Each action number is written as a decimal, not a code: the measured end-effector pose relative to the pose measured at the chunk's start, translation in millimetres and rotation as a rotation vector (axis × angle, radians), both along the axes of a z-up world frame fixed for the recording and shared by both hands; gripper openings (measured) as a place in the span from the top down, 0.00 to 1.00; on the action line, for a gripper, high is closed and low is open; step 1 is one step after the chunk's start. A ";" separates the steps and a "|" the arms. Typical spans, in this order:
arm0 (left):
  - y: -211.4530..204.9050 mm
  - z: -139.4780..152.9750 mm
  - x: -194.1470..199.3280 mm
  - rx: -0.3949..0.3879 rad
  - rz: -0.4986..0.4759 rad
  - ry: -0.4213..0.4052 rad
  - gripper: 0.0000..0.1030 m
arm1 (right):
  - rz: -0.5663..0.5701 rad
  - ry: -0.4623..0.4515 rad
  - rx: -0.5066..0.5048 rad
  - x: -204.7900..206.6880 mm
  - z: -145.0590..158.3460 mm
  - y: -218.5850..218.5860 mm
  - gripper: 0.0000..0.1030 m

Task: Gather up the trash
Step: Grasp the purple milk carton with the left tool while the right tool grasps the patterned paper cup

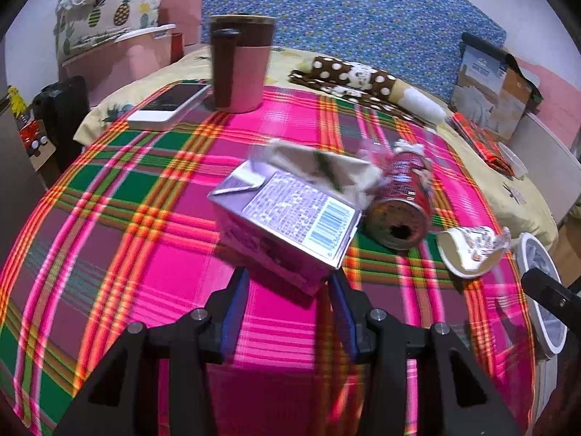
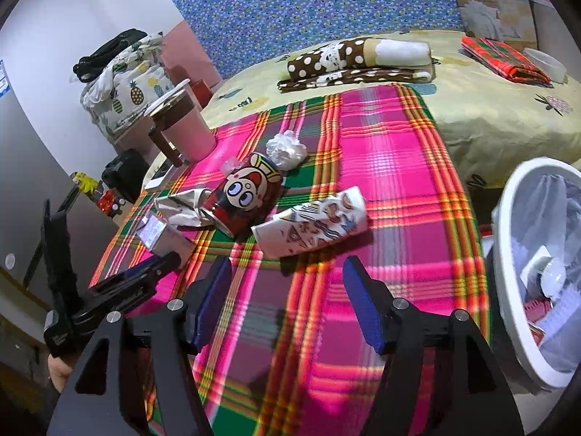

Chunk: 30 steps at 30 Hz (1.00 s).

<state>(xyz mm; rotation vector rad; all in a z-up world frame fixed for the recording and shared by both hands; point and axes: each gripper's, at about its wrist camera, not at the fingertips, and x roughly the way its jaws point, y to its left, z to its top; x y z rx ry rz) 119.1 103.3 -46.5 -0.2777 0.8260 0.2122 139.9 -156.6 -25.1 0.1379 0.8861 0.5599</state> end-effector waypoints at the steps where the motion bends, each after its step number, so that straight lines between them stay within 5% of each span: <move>1: 4.6 -0.1 -2.8 0.002 0.010 0.001 0.55 | 0.000 0.001 -0.009 1.4 -1.2 4.3 0.37; 11: 39.4 9.6 -33.9 -0.018 0.081 -0.028 0.54 | -0.053 0.020 -0.030 8.0 -4.4 22.4 0.37; 13: 37.2 13.9 -34.9 -0.042 0.067 -0.047 0.48 | -0.075 0.025 -0.016 9.0 -3.1 23.0 0.37; 26: 27.4 14.3 14.0 -0.048 0.090 -0.043 0.40 | -0.219 0.073 -0.064 33.1 -16.6 9.8 0.37; 30: 29.0 10.5 14.4 -0.045 0.094 -0.037 0.40 | -0.213 0.073 -0.069 32.1 -18.4 -1.2 0.60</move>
